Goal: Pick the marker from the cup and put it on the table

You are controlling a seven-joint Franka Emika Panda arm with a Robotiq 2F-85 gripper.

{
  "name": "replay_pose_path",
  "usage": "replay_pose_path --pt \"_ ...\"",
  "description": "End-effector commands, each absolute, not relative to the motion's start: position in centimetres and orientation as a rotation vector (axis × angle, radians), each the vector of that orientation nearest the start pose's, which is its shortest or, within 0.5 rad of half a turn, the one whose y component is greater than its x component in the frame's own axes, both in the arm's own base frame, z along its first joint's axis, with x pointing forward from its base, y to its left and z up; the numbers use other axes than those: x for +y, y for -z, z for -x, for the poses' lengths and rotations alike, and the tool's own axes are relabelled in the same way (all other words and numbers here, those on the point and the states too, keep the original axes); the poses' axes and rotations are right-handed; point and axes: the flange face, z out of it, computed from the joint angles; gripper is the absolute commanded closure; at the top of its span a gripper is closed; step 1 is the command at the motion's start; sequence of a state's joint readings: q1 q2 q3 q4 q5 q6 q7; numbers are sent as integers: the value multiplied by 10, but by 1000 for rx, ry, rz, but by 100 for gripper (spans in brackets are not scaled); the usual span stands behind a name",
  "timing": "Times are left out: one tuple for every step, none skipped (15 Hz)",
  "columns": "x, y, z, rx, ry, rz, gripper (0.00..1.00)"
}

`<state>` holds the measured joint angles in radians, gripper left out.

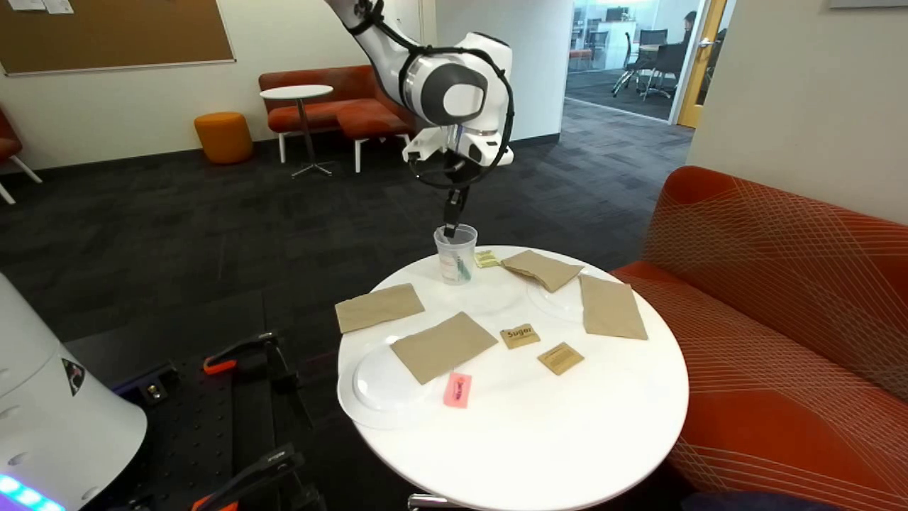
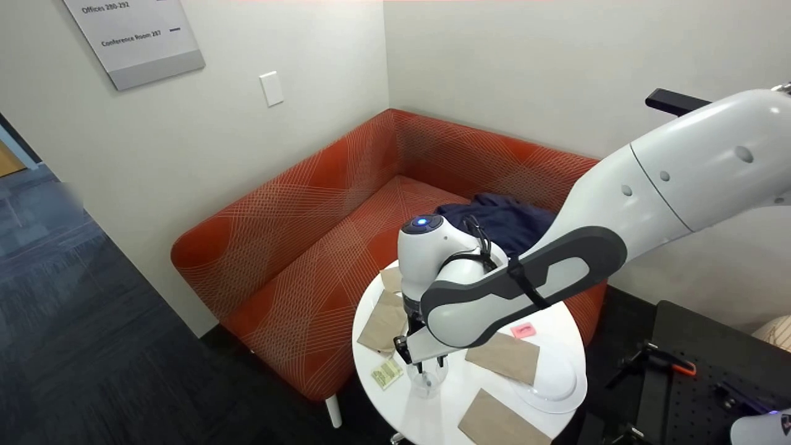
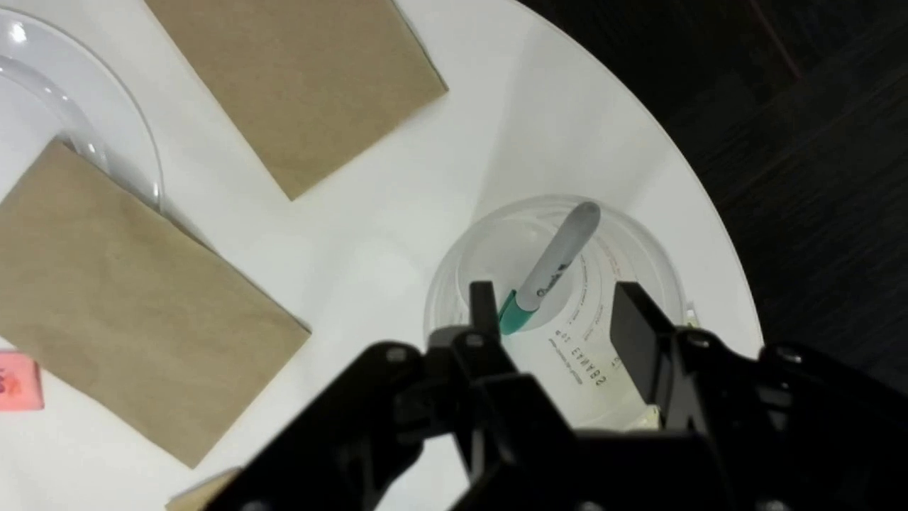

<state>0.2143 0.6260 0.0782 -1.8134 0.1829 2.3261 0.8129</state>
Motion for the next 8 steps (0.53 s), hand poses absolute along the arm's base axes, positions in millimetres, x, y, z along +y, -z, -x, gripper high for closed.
replay_pose_path --pt "191 -178 -618 1047 -226 2863 54" --pt "192 -175 -618 1057 -218 2862 53" --pt "194 -172 -617 1062 -215 2864 54" --pt "194 -170 -617 1065 -213 2867 54" --pt "194 -168 -616 1072 -214 2869 54" --pt "194 -167 -616 1087 -216 2869 53" --pt "194 -165 -615 1096 -222 2867 54" --pt "193 -164 -614 1106 -229 2866 53"
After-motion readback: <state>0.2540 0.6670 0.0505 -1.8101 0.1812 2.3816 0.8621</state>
